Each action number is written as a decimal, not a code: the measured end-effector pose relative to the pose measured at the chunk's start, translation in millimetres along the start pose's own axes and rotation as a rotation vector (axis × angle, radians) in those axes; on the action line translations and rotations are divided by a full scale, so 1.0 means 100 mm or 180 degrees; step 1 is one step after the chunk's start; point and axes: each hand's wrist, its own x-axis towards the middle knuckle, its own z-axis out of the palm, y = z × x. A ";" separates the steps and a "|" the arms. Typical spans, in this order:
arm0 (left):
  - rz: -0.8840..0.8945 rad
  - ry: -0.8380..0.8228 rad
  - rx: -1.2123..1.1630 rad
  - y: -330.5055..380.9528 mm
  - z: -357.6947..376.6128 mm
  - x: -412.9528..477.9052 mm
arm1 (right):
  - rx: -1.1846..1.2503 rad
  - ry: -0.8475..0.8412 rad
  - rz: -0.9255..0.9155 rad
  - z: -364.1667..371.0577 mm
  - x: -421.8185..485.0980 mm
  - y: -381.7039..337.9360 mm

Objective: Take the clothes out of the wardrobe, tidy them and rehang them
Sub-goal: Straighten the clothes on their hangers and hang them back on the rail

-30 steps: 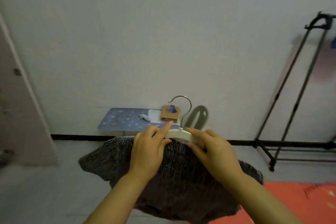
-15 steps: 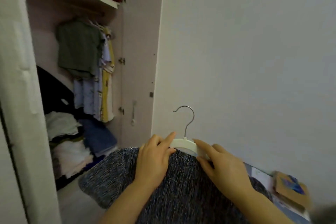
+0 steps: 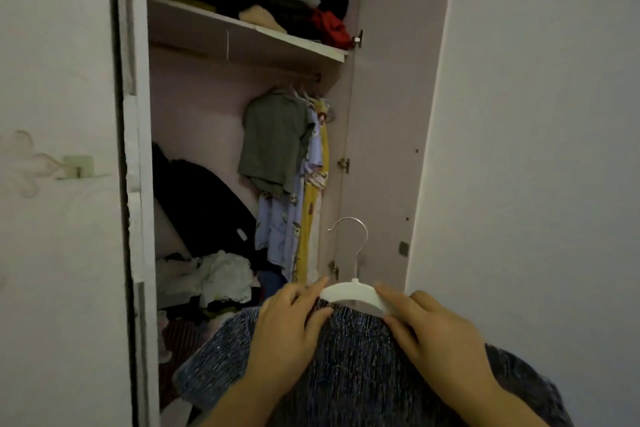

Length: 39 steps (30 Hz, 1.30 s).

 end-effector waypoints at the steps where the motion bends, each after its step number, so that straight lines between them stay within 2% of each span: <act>1: -0.0110 -0.0017 0.0083 -0.06 0.06 0.10 | 0.0096 0.0026 -0.0076 0.11 0.14 0.11; 6: -0.0457 -0.0006 0.0472 -0.36 0.26 0.61 | 0.0417 0.0167 -0.0387 0.63 0.84 0.56; 13: -0.0510 0.0176 0.0876 -1.00 0.49 1.31 | 0.0699 0.0337 -0.0528 1.49 1.68 0.88; 24: -0.0413 0.0851 0.0917 -2.43 0.70 2.82 | 0.0612 0.0743 -0.0773 2.82 3.44 0.79; 29: -0.0377 0.1016 0.0917 -3.04 0.71 3.53 | 0.0622 0.0716 -0.0751 3.36 4.22 0.76; 34: -0.0320 0.0963 0.1085 -3.63 0.82 4.11 | 0.0639 0.0790 -0.0689 3.94 4.94 0.81; 39: -0.0531 0.0717 0.1411 -4.33 1.01 4.55 | 0.0724 0.0638 -0.0586 4.61 5.81 0.98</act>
